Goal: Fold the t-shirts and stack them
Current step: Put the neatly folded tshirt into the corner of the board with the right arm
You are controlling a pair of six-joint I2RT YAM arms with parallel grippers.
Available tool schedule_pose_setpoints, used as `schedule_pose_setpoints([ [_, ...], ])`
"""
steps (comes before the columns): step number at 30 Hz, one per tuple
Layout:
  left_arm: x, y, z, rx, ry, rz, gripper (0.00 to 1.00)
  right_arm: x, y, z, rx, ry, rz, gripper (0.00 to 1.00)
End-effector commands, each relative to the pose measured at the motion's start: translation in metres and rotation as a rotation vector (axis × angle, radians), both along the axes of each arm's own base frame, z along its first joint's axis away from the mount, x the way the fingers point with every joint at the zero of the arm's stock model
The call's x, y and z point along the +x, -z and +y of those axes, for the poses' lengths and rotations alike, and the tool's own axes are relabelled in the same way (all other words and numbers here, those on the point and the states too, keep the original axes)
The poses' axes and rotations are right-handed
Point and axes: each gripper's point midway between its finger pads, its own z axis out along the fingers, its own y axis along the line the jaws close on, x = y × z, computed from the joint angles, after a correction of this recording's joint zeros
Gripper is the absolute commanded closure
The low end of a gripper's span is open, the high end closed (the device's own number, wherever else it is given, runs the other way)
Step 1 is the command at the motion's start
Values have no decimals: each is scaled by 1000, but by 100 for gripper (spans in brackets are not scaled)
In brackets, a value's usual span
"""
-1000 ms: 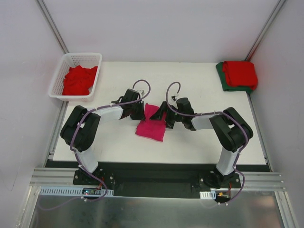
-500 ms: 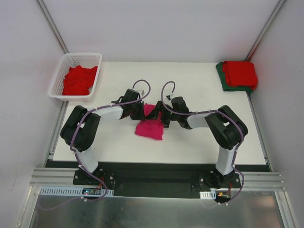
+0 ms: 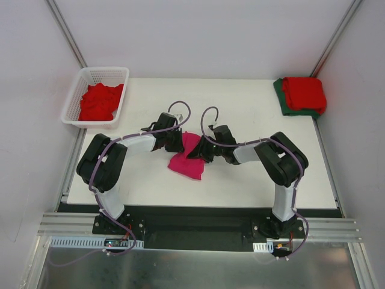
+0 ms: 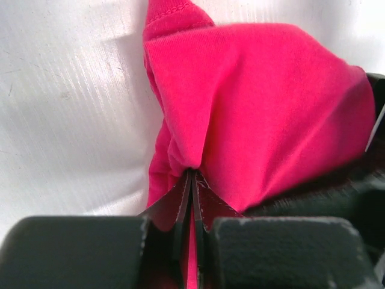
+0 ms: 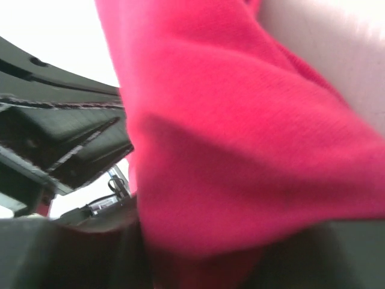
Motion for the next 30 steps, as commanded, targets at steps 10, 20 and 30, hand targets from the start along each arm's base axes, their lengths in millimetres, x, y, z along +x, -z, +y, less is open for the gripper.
schedule_pose_setpoints([
  [10, -2, -9, 20, 95, -30, -38, 40, -24, 31, -5, -65, -39, 74, 99],
  [20, 25, -93, 129, 378, -367, -224, 1, -26, 20, -8, -67, -44, 35, 99],
  [30, 6, -113, 147, 317, -425, -248, 1, 32, -41, -22, -246, -27, -249, 99],
])
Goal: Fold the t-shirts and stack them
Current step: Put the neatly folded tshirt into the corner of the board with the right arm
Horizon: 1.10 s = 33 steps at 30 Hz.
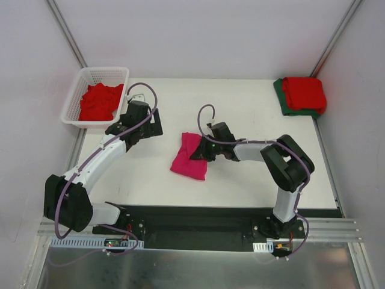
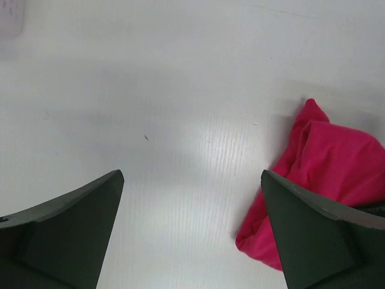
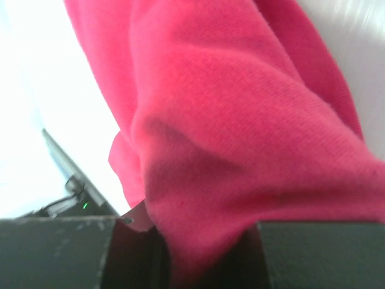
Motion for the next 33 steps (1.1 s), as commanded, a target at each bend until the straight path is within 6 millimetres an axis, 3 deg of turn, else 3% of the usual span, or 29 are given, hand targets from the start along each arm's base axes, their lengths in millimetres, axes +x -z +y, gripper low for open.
schedule_pose_setpoints([
  [1, -18, 16, 3, 1, -3, 64, 1, 59, -57, -8, -80, 36, -241, 99],
  [3, -21, 18, 0, -17, -1, 74, 1, 81, -66, -11, -71, 78, -267, 99],
  [5, -25, 23, -2, -35, 2, 89, 1, 113, -87, -17, -31, 138, -317, 99],
  [7, -29, 25, -4, -49, 9, 98, 1, 140, -89, -29, -18, 200, -323, 99],
  [8, -29, 25, -4, -54, 8, 96, 1, 156, -105, -30, 9, 220, -361, 99],
  [9, -30, 26, -5, -57, 8, 101, 1, 168, -103, -34, 15, 242, -359, 99],
  [11, -32, 26, -5, -62, 7, 99, 1, 199, -120, -54, 57, 328, -398, 99],
  [13, -33, 29, -5, -61, 7, 107, 1, 226, -123, -77, 84, 425, -404, 99],
  [19, -35, 39, -9, -71, 19, 143, 1, 293, -149, -137, 154, 647, -505, 99],
  [21, -36, 41, -10, -79, 22, 151, 1, 307, -153, -151, 174, 696, -523, 99],
  [25, -39, 47, -9, -72, 19, 163, 1, 339, -194, -189, 211, 775, -613, 99],
  [27, -40, 49, -8, -70, 19, 164, 1, 346, -207, -204, 208, 806, -637, 99],
  [33, -40, 55, -11, -74, 27, 181, 1, 363, -255, -277, 205, 953, -737, 99],
])
